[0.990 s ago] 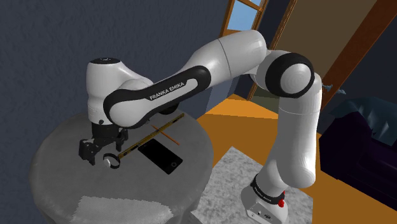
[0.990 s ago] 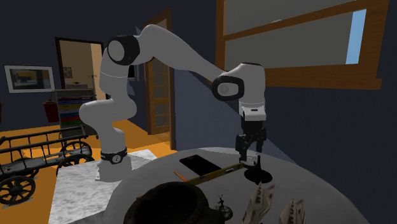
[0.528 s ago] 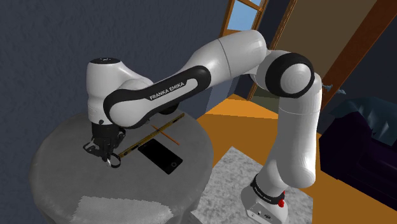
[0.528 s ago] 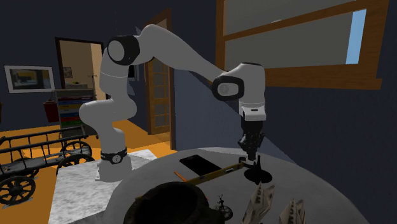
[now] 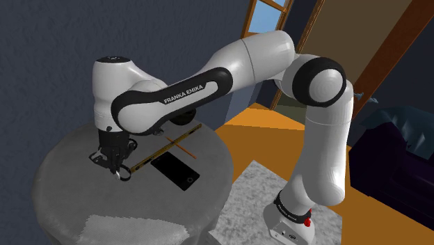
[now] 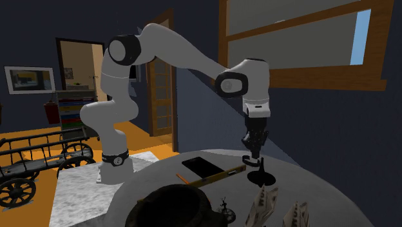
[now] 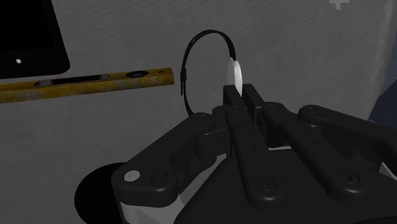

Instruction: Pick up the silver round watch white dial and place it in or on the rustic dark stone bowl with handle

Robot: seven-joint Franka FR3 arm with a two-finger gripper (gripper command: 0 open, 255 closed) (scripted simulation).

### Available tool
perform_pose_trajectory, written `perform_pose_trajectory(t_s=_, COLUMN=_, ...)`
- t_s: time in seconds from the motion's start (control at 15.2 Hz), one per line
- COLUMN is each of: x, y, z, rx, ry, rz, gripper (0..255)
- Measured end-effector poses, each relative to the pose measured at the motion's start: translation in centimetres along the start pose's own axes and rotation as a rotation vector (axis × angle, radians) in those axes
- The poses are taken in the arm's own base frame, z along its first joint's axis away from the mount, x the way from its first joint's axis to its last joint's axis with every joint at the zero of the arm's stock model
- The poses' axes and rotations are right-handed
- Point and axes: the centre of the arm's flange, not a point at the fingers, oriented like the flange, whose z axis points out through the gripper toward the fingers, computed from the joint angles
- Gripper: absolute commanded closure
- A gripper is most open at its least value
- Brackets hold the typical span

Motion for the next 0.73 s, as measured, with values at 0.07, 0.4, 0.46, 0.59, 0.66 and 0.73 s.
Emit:
perform_pose_trajectory(t_s=0.07, x=0.0, y=0.1, z=-0.5, rx=0.0, ry=0.0, rz=0.0, gripper=255)
perform_pose_trajectory(t_s=0.4, x=0.0, y=-0.1, z=-3.3, rx=0.0, ry=0.0, rz=0.0, gripper=255)
perform_pose_trajectory(t_s=0.46, x=0.0, y=-0.2, z=-3.7, rx=0.0, ry=0.0, rz=0.0, gripper=255)
perform_pose_trajectory(t_s=0.59, x=0.0, y=-0.3, z=-4.7, rx=0.0, ry=0.0, rz=0.0, gripper=255)
perform_pose_trajectory(t_s=0.66, x=0.0, y=-0.4, z=-5.3, rx=0.0, ry=0.0, rz=0.0, gripper=255)
perform_pose_trajectory(t_s=0.73, x=-0.1, y=-0.5, z=-5.8, rx=0.0, ry=0.0, rz=0.0, gripper=255)
